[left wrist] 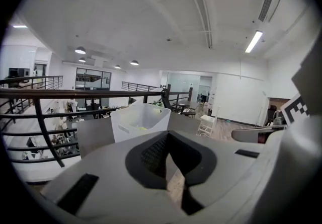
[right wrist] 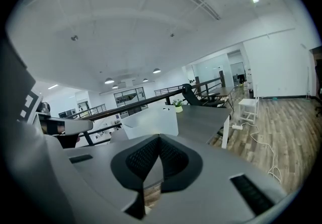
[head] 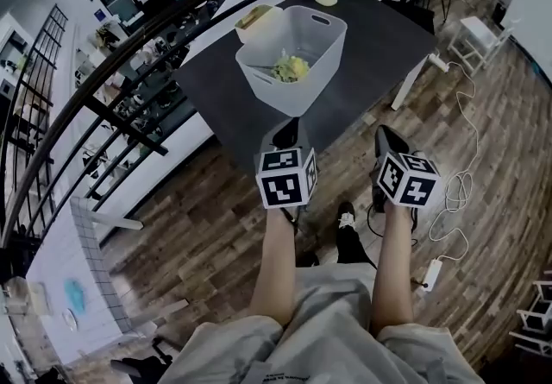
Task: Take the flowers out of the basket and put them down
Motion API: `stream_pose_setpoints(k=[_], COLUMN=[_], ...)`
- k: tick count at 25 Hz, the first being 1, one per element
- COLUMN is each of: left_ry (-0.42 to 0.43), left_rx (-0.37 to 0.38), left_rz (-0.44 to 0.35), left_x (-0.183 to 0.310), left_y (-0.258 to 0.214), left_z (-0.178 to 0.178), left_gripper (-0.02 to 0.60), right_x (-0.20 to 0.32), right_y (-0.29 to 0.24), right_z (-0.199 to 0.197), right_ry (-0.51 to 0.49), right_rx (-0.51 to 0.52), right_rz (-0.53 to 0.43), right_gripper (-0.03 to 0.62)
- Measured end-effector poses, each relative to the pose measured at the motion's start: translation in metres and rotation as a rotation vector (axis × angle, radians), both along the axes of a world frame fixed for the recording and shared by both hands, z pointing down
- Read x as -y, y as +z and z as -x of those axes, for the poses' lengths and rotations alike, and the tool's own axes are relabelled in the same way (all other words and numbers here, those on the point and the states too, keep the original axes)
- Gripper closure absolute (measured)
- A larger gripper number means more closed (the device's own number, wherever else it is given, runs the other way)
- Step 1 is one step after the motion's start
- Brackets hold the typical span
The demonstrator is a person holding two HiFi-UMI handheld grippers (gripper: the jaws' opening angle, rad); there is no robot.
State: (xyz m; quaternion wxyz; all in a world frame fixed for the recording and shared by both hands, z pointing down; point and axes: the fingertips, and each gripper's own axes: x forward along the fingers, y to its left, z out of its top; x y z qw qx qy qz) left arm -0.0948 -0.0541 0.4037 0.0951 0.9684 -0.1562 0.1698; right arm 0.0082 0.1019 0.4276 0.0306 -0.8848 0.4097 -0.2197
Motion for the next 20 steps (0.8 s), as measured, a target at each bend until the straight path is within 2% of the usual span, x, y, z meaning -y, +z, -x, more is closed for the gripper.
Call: stream_pose_setpoints(k=[11,20], left_ry=[-0.042,-0.076], left_rx=[0.035,0.049], left_rz=[-0.004,-0.009], left_x=[0.047,0.053], left_y=[0.005,0.009], left_z=[-0.106,-0.169], left_gripper=[0.578,0.578], right_x=[0.036,0.06], right_y=[-0.011,-0.005], right_z=[-0.11,-0.169], right_ry=[-0.068,-0.161], right_rx=[-0.005,-0.011], right_rz=[-0.02,-0.008], right_gripper=[0.576,0.576])
